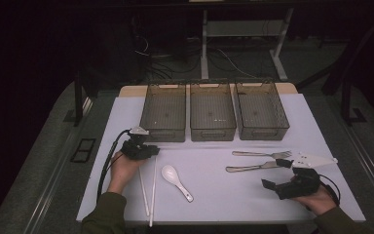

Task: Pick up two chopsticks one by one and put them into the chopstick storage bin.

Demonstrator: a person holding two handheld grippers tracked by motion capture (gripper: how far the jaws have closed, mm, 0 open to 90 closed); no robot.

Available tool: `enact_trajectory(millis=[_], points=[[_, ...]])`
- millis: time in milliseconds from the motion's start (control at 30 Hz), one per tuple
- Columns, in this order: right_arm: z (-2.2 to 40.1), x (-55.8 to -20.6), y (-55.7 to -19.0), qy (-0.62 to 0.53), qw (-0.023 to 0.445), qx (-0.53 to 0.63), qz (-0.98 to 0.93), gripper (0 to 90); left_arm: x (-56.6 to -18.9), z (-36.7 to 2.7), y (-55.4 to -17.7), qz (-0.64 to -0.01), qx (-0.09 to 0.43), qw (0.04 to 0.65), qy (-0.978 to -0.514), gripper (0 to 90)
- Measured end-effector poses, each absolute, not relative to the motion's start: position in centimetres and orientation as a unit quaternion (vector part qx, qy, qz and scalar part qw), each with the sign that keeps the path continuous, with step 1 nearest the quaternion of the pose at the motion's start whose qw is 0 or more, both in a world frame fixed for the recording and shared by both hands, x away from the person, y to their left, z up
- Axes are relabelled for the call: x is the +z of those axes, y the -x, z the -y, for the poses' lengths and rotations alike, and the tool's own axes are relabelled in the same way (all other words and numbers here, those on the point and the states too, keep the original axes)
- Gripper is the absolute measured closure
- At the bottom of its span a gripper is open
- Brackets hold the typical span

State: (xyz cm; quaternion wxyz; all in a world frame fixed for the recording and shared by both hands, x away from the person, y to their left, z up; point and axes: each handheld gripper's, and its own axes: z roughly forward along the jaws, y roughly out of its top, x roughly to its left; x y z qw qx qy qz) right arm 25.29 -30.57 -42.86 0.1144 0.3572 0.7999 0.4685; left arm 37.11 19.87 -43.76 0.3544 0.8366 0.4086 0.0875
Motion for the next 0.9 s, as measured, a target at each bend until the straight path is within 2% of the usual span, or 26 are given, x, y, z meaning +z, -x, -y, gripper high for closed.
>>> enact_trajectory(millis=[67, 167, 300, 567, 733, 767, 900], points=[[30.6, -42.8, -25.3, -0.359, 0.114, 0.468, -0.799, 3.5, -42.8, -21.3, -36.7, -0.426, 0.110, 0.370, -0.818, 72.5], [30.6, -42.9, -25.3, -0.358, 0.114, 0.469, -0.799, 3.5, -42.1, -23.3, -36.3, -0.456, 0.138, 0.359, -0.802, 69.8], [30.5, -42.9, -25.3, -0.356, 0.116, 0.468, -0.800, 3.5, -42.4, -25.3, -36.4, -0.496, 0.145, 0.355, -0.779, 67.9], [30.5, -42.9, -25.3, -0.357, 0.116, 0.467, -0.801, 3.5, -43.6, -24.6, -37.4, -0.509, 0.137, 0.332, -0.782, 68.0], [30.5, -42.9, -25.3, -0.356, 0.116, 0.467, -0.801, 3.6, -43.9, -24.1, -37.6, -0.508, 0.145, 0.315, -0.789, 71.4], [30.5, -42.9, -25.3, -0.356, 0.116, 0.468, -0.801, 3.5, -43.9, -24.1, -37.6, -0.507, 0.148, 0.313, -0.789, 75.3], [30.5, -42.9, -25.3, -0.356, 0.116, 0.467, -0.801, 3.5, -43.9, -23.8, -37.6, -0.500, 0.147, 0.315, -0.793, 79.9]])
